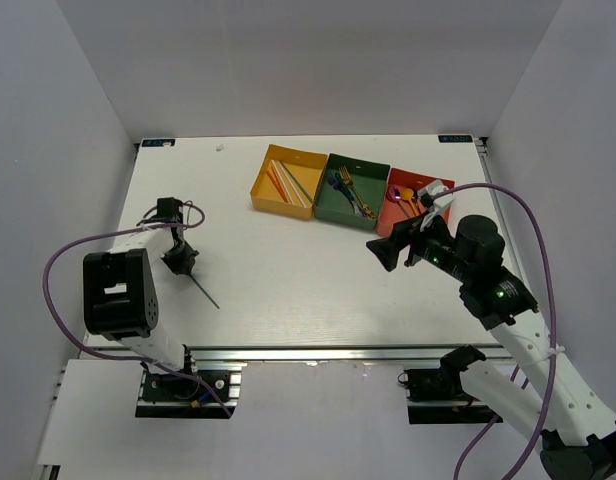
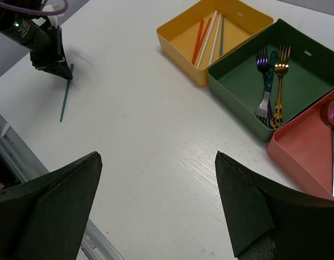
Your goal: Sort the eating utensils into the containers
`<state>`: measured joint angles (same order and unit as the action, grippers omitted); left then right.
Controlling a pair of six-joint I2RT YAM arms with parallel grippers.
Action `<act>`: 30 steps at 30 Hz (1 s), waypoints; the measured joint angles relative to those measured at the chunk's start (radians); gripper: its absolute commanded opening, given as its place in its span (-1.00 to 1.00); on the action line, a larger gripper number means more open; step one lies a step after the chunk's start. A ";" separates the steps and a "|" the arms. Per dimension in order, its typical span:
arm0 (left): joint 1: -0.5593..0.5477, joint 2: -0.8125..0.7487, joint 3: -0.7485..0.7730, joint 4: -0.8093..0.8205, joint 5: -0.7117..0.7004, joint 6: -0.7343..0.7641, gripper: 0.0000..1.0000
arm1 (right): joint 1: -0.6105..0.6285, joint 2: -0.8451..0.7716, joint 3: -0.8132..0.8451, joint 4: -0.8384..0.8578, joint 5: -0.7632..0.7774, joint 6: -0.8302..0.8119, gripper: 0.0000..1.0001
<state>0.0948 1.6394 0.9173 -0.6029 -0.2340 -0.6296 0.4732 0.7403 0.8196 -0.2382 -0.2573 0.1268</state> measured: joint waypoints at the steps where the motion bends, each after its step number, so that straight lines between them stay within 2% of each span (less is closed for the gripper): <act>1: 0.000 0.000 0.000 0.002 0.005 0.003 -1.00 | 0.000 -0.004 0.000 0.003 0.000 0.000 0.79; 8: 0.005 -0.059 -0.030 -0.006 0.057 0.008 -1.00 | 0.000 -0.014 -0.001 0.011 -0.001 -0.004 0.79; 12: 0.006 -0.256 -0.031 -0.002 0.159 0.000 -1.00 | 0.000 -0.014 -0.003 0.012 0.011 -0.005 0.79; 15: -0.009 -0.421 0.009 0.084 0.252 -0.028 -1.00 | 0.000 -0.015 -0.006 0.014 0.042 -0.006 0.79; 18: -0.057 -0.467 0.052 0.241 0.319 -0.083 -1.00 | 0.000 -0.015 -0.006 0.017 0.082 -0.005 0.79; 20: -0.128 -0.417 0.090 0.366 0.336 -0.126 -1.00 | 0.000 -0.013 -0.006 0.021 0.114 -0.002 0.79; 23: -0.252 -0.230 0.193 0.533 0.349 -0.177 -1.00 | 0.000 -0.007 -0.005 0.026 0.149 0.002 0.79; 26: -0.334 0.006 0.373 0.622 0.355 -0.201 -1.00 | 0.000 -0.001 -0.004 0.024 0.174 0.005 0.79; 30: -0.373 0.284 0.622 0.683 0.337 -0.209 -1.00 | 0.000 -0.002 -0.002 0.010 0.191 0.005 0.79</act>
<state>-0.2783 1.9232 1.5391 0.0803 0.1028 -0.8391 0.4732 0.7383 0.8177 -0.2283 -0.0666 0.1318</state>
